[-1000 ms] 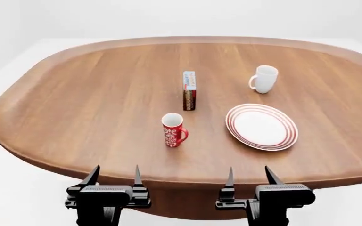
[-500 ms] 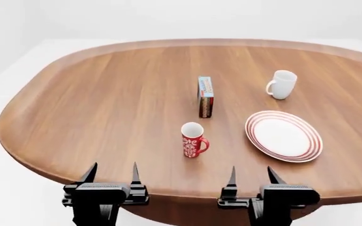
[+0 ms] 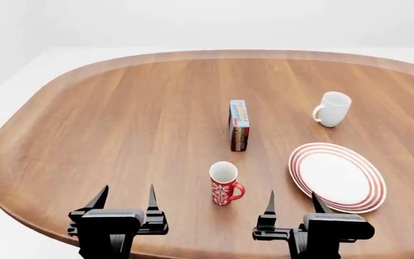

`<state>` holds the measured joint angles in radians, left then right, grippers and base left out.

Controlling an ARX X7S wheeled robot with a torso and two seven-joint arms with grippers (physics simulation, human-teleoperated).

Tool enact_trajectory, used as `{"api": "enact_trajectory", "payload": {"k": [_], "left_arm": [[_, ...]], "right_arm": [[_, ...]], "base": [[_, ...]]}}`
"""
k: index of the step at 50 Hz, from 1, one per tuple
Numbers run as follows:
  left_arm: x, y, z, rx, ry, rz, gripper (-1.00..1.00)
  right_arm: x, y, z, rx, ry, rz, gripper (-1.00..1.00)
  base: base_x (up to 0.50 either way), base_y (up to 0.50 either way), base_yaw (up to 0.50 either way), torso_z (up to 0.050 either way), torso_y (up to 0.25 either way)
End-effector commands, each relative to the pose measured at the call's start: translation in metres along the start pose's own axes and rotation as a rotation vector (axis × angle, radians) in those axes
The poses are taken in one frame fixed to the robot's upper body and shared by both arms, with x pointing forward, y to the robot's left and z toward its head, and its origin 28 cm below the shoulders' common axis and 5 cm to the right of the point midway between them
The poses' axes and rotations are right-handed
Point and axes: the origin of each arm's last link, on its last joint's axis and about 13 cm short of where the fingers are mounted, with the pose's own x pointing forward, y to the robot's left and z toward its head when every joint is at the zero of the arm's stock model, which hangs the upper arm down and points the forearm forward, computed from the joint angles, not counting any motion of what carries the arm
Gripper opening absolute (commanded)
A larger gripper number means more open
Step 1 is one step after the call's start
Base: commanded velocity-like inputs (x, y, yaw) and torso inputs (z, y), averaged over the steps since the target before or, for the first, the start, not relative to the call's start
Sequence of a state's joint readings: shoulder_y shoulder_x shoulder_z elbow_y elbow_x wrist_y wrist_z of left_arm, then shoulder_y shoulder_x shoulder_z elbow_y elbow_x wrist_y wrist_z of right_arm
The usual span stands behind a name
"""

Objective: Pick up the red mug and put it on the plate

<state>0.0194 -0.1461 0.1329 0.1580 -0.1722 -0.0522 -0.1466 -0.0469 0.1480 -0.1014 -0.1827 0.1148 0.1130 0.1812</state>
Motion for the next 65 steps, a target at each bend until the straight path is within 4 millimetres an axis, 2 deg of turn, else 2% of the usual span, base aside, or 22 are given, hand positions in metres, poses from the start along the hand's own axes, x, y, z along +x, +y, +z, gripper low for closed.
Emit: {"api": "enact_trajectory", "payload": {"k": [1, 11, 19, 28, 31, 34, 42, 50, 65], "left_arm": [[-0.002, -0.001, 0.0, -0.004, 0.002, -0.007, 1.0], [0.0, 0.001, 0.004, -0.011, -0.007, 0.002, 1.0], [0.004, 0.002, 0.007, -0.012, -0.014, 0.011, 1.0], [0.011, 0.009, 0.023, -0.03, -0.051, 0.043, 1.0], [0.012, 0.009, 0.025, -0.031, -0.052, 0.044, 1.0], [0.014, 0.01, 0.024, -0.028, -0.051, 0.047, 1.0], [0.017, 0.011, 0.028, -0.041, -0.064, 0.064, 1.0], [0.019, 0.011, 0.029, -0.045, -0.07, 0.07, 1.0], [0.016, 0.01, 0.031, -0.047, -0.074, 0.061, 1.0]], "right_arm": [[-0.003, -0.001, 0.003, 0.001, -0.022, 0.012, 1.0], [-0.004, -0.002, 0.007, -0.001, -0.02, -0.004, 1.0], [-0.004, -0.003, 0.008, -0.011, -0.042, -0.016, 1.0], [-0.006, -0.011, 0.019, -0.032, -0.033, 0.001, 1.0], [-0.005, -0.015, 0.026, -0.024, -0.027, 0.042, 1.0], [-0.005, -0.022, 0.03, -0.093, 0.034, 0.109, 1.0], [-0.015, -0.035, 0.046, -0.114, 0.147, 0.353, 1.0], [-0.022, -0.044, 0.067, -0.098, 0.171, 0.525, 1.0], [-0.02, -0.043, 0.069, -0.114, 0.209, 0.596, 1.0]], "base": [[0.02, -0.5, 0.0, 0.0, 0.0], [0.0, -0.11, 0.0, 0.0, 0.0], [0.5, 0.0, 0.0, 0.0, 0.0], [0.0, 0.0, 0.0, 0.0, 0.0], [0.0, 0.0, 0.0, 0.0, 0.0], [0.0, 0.0, 0.0, 0.0, 0.0], [0.0, 0.0, 0.0, 0.0, 0.0], [0.0, 0.0, 0.0, 0.0, 0.0], [0.0, 0.0, 0.0, 0.0, 0.0]]}}
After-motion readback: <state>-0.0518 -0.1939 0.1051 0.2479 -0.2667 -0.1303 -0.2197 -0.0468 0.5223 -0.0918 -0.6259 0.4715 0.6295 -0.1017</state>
